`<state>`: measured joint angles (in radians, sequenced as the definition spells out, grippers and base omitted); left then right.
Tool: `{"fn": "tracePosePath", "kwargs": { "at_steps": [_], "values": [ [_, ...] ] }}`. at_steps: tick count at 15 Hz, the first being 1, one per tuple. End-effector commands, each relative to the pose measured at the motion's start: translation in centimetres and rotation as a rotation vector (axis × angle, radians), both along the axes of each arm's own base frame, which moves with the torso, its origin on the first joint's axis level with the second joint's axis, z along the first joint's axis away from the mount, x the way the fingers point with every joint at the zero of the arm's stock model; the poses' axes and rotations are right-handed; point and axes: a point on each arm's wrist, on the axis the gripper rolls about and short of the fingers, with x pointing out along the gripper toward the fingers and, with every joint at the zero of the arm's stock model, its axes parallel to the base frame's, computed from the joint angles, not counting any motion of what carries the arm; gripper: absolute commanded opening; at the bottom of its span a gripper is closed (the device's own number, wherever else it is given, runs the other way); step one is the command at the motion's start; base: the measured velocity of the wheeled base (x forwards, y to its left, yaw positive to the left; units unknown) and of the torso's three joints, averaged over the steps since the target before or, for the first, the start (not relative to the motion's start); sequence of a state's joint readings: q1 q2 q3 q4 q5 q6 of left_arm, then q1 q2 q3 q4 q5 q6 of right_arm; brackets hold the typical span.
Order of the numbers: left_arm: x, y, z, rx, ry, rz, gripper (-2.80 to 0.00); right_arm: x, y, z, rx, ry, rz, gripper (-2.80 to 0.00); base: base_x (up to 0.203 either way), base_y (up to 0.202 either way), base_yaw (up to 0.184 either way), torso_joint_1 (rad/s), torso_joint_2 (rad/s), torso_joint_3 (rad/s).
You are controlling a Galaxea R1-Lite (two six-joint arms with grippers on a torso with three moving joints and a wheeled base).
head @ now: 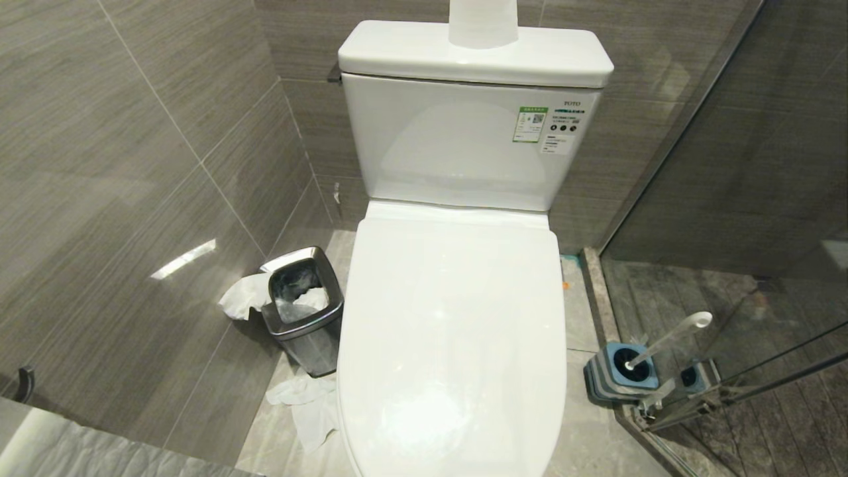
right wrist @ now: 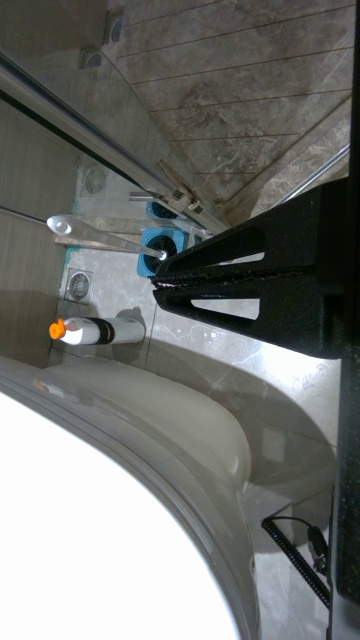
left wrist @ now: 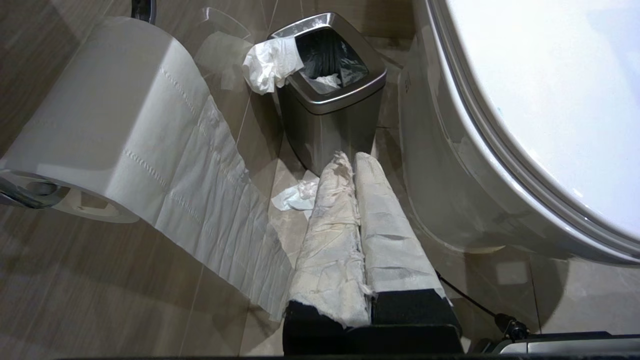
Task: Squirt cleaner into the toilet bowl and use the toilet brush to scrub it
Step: Use the left hand to lift the toilet lid slightly
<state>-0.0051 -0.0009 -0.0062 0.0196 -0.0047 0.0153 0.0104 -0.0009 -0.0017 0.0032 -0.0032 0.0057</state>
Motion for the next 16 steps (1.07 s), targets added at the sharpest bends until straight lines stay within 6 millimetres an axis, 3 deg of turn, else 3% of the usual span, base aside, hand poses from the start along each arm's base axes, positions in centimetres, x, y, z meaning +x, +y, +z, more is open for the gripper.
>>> {"fn": "tracePosePath", "kwargs": {
  "at_steps": [1,6,9,16],
  "values": [
    [0.01,0.0,0.0,0.0,0.001,0.0,-2.8,0.01,0.0,0.0,0.0,0.001,0.002,-2.8,0.0,0.0,0.0,0.0,0.0,0.0],
    [0.03,-0.02,-0.02,0.017,0.001,-0.006,-2.8,0.01,0.0,0.0,-0.001,0.001,0.002,-2.8,0.0,0.0,0.0,0.0,0.0,0.0],
    [0.04,-0.13,-0.07,0.15,-0.002,-0.059,-2.8,0.02,0.01,-0.04,-0.006,0.002,0.007,-2.8,0.0,0.0,0.0,0.0,0.0,0.0],
    [0.02,-0.03,-0.01,0.014,-0.001,-0.017,-2.8,0.01,0.01,0.0,0.0,0.001,0.004,-2.8,0.0,0.0,0.0,0.0,0.0,0.0]
  ]
}}
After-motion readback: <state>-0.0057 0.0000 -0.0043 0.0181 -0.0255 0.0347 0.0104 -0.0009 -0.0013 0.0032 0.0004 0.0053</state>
